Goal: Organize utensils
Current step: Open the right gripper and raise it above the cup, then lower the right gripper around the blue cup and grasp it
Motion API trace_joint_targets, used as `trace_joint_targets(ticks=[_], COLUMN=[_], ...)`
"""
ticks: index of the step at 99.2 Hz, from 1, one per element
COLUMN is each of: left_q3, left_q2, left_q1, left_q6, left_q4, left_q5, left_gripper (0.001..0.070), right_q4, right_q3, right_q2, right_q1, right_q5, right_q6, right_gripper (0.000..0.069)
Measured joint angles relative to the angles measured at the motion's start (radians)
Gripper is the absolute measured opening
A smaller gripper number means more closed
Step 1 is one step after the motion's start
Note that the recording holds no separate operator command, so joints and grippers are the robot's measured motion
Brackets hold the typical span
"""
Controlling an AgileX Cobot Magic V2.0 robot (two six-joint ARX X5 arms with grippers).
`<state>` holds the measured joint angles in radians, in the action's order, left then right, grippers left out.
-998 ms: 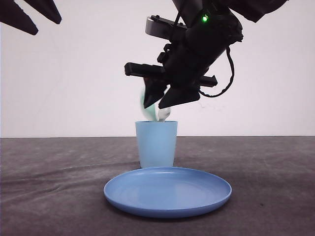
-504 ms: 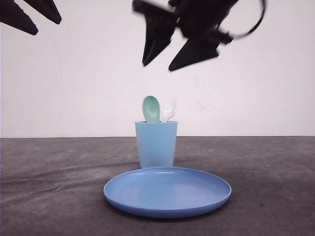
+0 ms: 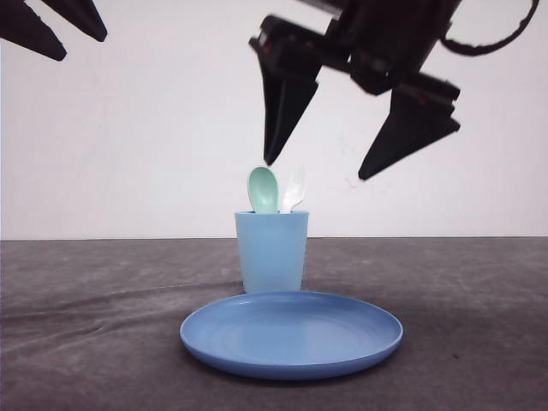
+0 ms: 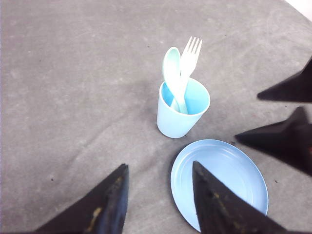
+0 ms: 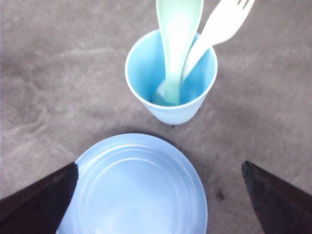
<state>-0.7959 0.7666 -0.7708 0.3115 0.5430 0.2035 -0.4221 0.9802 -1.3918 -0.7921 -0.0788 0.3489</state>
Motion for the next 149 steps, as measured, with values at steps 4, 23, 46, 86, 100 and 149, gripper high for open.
trace_joint_targets(ticks=[4, 23, 46, 86, 100, 149], left_q3=[0.0, 0.0, 0.0, 0.0, 0.0, 0.0], left_q2=[0.0, 0.0, 0.0, 0.0, 0.0, 0.0], left_q1=[0.0, 0.0, 0.0, 0.0, 0.0, 0.0], left_q6=[0.0, 0.0, 0.0, 0.0, 0.0, -0.004], left_q4=[0.0, 0.0, 0.0, 0.0, 0.0, 0.014], left_q5=[0.0, 0.0, 0.0, 0.0, 0.0, 0.0], left_gripper=[0.0236, 0.0236, 0.0236, 0.0236, 0.0236, 0.0236], right_q4=[0.003, 0.062, 0.159, 0.233, 0.232, 0.24], right_q3=[0.0, 0.0, 0.0, 0.003, 0.047, 0.156], right_q2=[-0.017, -0.1, -0.152, -0.277, -0.326, -0.417], right_q1=[0.0, 0.0, 0.019, 0.039, 0.051, 0.074], right_q5=[0.0, 0.0, 0.0, 0.037, 0.042, 0.053], right_q6=[0.008, 0.031, 0.049, 0.05, 0.048, 0.04], right_gripper=[0.068, 0.068, 0.068, 0.068, 0.068, 0.068])
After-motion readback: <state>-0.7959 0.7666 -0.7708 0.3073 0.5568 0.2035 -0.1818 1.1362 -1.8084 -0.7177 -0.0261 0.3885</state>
